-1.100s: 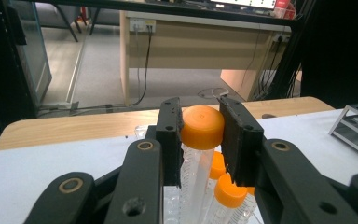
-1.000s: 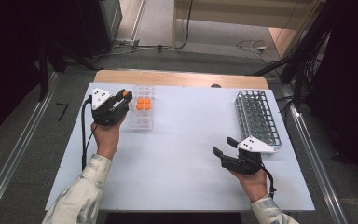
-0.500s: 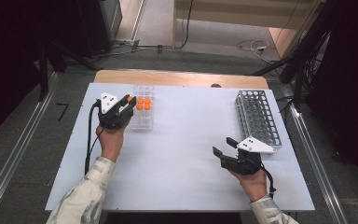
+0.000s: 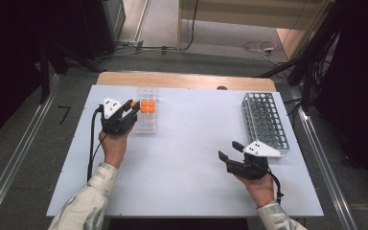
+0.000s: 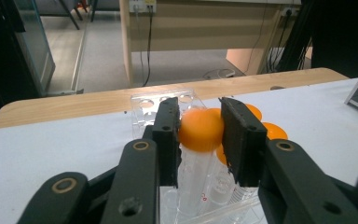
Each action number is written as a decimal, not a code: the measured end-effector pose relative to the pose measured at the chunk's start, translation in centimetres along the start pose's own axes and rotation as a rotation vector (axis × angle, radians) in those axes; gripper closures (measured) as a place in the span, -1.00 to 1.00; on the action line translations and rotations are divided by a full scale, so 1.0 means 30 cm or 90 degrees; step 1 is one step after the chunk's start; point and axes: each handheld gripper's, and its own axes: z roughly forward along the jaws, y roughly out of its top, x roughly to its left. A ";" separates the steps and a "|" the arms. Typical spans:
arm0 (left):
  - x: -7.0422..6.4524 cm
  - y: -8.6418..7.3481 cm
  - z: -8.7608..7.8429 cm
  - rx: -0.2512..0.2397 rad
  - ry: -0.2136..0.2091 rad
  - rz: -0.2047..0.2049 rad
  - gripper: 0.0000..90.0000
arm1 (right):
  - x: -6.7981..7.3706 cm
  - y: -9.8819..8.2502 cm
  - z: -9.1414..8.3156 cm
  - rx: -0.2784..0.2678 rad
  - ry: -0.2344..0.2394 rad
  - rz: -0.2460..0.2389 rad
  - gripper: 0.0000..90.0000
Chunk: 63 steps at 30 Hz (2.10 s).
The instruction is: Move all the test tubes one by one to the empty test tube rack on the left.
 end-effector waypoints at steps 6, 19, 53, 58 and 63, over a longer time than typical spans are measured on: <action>0.000 0.001 -0.005 -0.004 0.000 -0.002 0.44 | 0.001 -0.001 0.001 0.001 -0.001 0.000 -0.25; -0.005 0.009 -0.025 -0.004 -0.010 -0.012 0.37 | -0.002 -0.001 0.002 0.001 -0.001 0.003 -0.25; -0.051 -0.052 -0.172 0.013 -0.041 -0.023 -0.18 | -0.042 -0.005 -0.015 -0.008 -0.031 0.017 -0.26; -0.047 -0.065 -0.187 0.019 -0.037 -0.022 -0.19 | -0.040 -0.005 -0.016 -0.008 -0.033 0.017 -0.26; -0.050 -0.081 -0.202 0.025 -0.038 -0.017 -0.22 | -0.041 -0.004 -0.019 -0.009 -0.032 0.018 -0.26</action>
